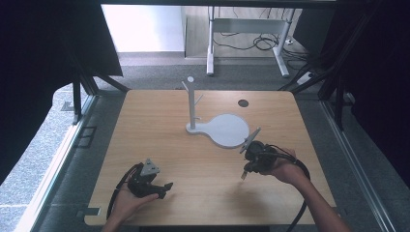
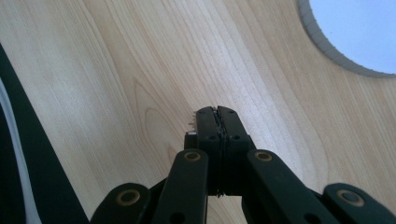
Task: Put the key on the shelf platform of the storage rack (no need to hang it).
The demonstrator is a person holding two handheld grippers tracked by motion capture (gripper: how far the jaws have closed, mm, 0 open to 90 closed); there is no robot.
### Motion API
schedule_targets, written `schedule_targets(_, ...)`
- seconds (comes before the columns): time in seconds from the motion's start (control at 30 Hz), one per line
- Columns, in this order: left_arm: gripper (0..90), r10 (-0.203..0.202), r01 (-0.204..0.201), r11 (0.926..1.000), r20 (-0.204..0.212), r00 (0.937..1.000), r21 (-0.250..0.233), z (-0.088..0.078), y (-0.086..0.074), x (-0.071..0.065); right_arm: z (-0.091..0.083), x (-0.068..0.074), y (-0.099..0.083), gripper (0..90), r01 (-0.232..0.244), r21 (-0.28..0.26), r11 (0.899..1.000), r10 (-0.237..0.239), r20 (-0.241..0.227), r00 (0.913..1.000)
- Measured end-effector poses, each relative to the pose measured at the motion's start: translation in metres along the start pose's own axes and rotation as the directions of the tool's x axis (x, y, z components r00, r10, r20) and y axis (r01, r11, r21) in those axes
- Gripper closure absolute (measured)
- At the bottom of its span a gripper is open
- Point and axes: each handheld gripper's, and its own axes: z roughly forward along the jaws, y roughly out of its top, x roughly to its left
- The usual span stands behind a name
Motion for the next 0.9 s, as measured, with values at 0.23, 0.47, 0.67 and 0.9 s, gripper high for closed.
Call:
schedule_targets(0.23,21.4,0.008,-0.008,0.9999,0.006,0.9999,0.010,0.004,0.000,-0.003,-0.003,-0.005,0.006,89.5,-0.003,-0.019,1.000,0.003,-0.002,1.0000)
schedule_targets(0.47,21.5,0.004,-0.004,1.0000,0.002,1.0000,0.007,0.003,0.000,-0.002,-0.003,-0.013,0.015,89.4,-0.018,-0.026,1.000,0.018,-0.008,0.9998)
schedule_targets(0.67,21.4,0.007,-0.007,0.9999,0.001,1.0000,0.009,0.003,0.000,-0.002,-0.005,-0.019,0.021,89.4,-0.022,-0.039,0.999,0.022,-0.005,0.9997)
schedule_targets(0.9,21.4,0.005,-0.005,0.9999,0.004,1.0000,0.009,0.003,0.000,-0.003,-0.007,-0.030,0.032,89.4,-0.037,-0.051,0.998,0.037,0.009,0.9993)
